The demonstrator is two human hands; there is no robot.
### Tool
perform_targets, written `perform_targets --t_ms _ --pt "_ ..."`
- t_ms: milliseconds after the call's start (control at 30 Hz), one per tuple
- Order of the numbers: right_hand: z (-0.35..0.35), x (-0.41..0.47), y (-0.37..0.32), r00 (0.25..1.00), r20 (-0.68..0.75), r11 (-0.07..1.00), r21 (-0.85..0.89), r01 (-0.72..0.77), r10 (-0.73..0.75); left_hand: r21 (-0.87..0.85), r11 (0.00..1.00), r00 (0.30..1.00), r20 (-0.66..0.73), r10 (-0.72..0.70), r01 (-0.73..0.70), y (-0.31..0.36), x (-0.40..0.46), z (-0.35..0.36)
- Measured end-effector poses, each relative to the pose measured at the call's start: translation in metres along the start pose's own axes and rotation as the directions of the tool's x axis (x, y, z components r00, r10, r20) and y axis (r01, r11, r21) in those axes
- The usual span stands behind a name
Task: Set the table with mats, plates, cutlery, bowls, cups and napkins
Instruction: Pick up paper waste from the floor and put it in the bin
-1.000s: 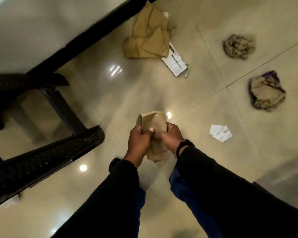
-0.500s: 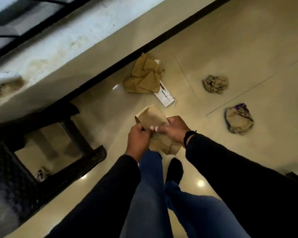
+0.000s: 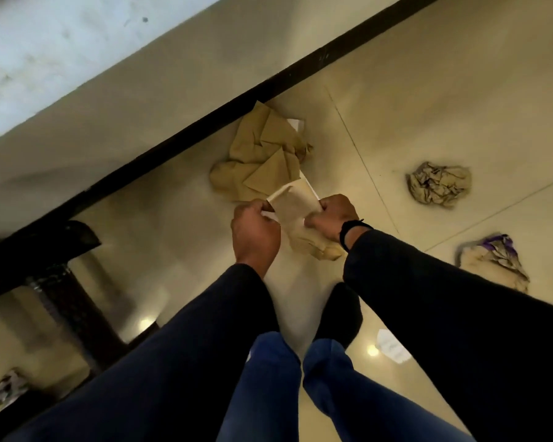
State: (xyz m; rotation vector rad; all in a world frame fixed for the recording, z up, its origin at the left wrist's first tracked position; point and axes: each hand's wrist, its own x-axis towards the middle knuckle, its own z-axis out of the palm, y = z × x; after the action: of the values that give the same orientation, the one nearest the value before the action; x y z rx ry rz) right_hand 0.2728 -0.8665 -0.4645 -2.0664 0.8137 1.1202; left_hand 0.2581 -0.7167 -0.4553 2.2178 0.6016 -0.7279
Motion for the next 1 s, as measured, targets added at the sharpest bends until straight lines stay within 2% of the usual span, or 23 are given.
perform_targets --t_ms 67,133,233,333,433,533,667,800,933,1000 --pt "0.006 0.028 0.004 1.0 -0.022 1.0 -0.019 -0.019 0.019 0.222 0.971 0.995 -0.032 0.094 -0.084 -0.015 0.022 0.011" --pt "0.006 0.038 0.004 0.999 -0.038 0.999 -0.028 -0.033 0.032 0.398 0.901 0.98 -0.02 0.198 -0.174 -0.021 0.039 0.011" --pt "0.016 0.058 0.004 0.999 -0.026 0.999 -0.036 -0.039 0.038 0.537 0.796 0.958 0.099 0.268 -0.279 -0.029 0.068 0.011" --pt "0.032 0.069 0.004 0.998 -0.025 0.998 -0.041 -0.052 0.051 0.626 0.702 0.94 0.198 0.28 -0.341 -0.04 0.092 0.014" --pt "0.044 0.079 0.003 0.994 -0.084 0.994 -0.075 -0.077 0.07 0.659 0.651 0.923 0.209 0.322 -0.376 -0.054 0.108 0.024" --pt "0.05 0.083 0.004 0.987 -0.145 0.991 -0.098 -0.088 0.073 0.664 0.635 0.905 0.158 0.395 -0.394 -0.062 0.115 0.032" --pt "0.053 0.088 0.002 0.978 -0.187 0.99 -0.083 -0.115 0.098 0.697 0.626 0.934 0.211 0.287 -0.35 -0.049 0.126 0.03" --pt "0.051 0.09 -0.002 0.979 -0.122 0.987 0.004 -0.163 0.162 0.699 0.613 0.928 0.235 0.289 -0.368 -0.04 0.127 0.024" --pt "0.065 0.08 0.001 0.977 0.044 0.953 0.216 -0.214 0.209 0.665 0.647 0.921 0.184 0.343 -0.374 -0.044 0.124 0.023" --pt "0.068 0.076 0.003 0.979 0.049 0.934 0.294 -0.203 0.197 0.641 0.669 0.921 0.178 0.348 -0.377 -0.045 0.126 0.023"
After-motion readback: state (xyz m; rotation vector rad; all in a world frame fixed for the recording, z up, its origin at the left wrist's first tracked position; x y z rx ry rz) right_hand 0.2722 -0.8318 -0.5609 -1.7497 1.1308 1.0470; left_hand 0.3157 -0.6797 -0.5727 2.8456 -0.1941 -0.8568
